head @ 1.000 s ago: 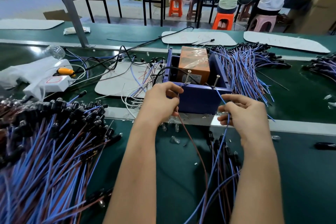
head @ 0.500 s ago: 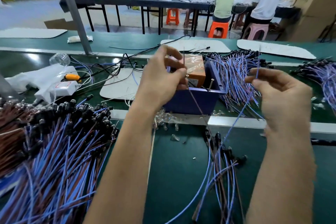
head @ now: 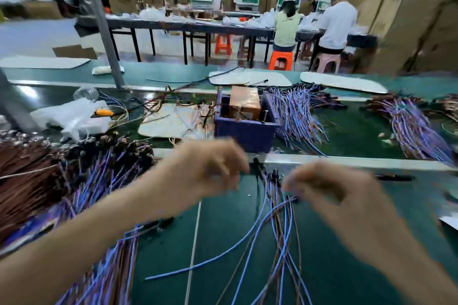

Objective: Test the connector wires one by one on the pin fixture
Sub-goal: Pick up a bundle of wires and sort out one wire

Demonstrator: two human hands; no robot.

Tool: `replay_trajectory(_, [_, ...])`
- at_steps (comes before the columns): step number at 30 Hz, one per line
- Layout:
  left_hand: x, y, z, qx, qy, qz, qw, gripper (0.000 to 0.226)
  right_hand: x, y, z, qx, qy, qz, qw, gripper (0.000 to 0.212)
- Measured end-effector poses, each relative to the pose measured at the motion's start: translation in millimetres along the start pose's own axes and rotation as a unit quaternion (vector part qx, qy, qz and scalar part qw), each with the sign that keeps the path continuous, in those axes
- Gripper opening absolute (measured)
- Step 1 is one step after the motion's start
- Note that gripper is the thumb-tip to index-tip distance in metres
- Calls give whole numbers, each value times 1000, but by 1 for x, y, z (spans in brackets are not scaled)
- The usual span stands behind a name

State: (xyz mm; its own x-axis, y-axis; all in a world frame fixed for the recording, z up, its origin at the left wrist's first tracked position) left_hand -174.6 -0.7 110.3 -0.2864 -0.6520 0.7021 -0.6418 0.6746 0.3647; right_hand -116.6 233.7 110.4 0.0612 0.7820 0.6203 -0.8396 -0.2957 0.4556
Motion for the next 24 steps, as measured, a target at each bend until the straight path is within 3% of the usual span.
replay_trajectory(3, [-59,-43,31,102,28,169,980,25,-37,-44,-2,-30,4,185,982,31])
replay_trajectory(5, [-75,-69,41,105,34,257,960,32,-64,-58,-6,-22,-48,288,956,16])
replay_trajectory(6, [-73,-78,43,81,42,281,955,42,-69,-59,-7,-35,-117,306,944,15])
replay_trajectory(8, [-58,-89,48,81,69,306,946,55,-75,-56,0,-47,-197,306,930,30])
replay_trajectory(9, [-47,-92,54,102,96,290,947,56,-78,-58,-1,-23,-169,338,925,11])
replay_trajectory(10, [-37,-89,60,129,130,252,950,54,-84,-64,-8,24,-119,339,933,15])
replay_trajectory(12, [-16,-90,74,214,222,177,935,42,-76,-65,-12,-24,-40,321,946,26])
replay_trajectory(15, [-6,-94,85,342,322,192,862,36,-81,-57,-22,-83,27,262,961,19])
replay_trajectory(17, [-13,-99,88,365,340,199,844,30,-88,-51,-23,-99,45,263,959,18])
replay_trajectory(20, [-19,-105,92,352,333,152,862,24,-99,-47,-29,-133,85,242,957,18])
replay_trajectory(24, [-16,-100,89,336,218,89,912,29,-119,-43,-26,-155,130,254,946,16])
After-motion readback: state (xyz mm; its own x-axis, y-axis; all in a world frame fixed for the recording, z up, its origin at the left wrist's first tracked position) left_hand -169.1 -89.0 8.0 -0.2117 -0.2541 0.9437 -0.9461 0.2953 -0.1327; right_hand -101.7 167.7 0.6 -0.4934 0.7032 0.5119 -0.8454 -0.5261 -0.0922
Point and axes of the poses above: each hand's wrist, its own y-axis towards the middle knuckle, its own x-axis out of the back of the hand, z = x × y, the point moved 1 cm from there along y, towards the middle knuckle, and after that the axes turned 6 degrees about z, right-handed, at the moved point
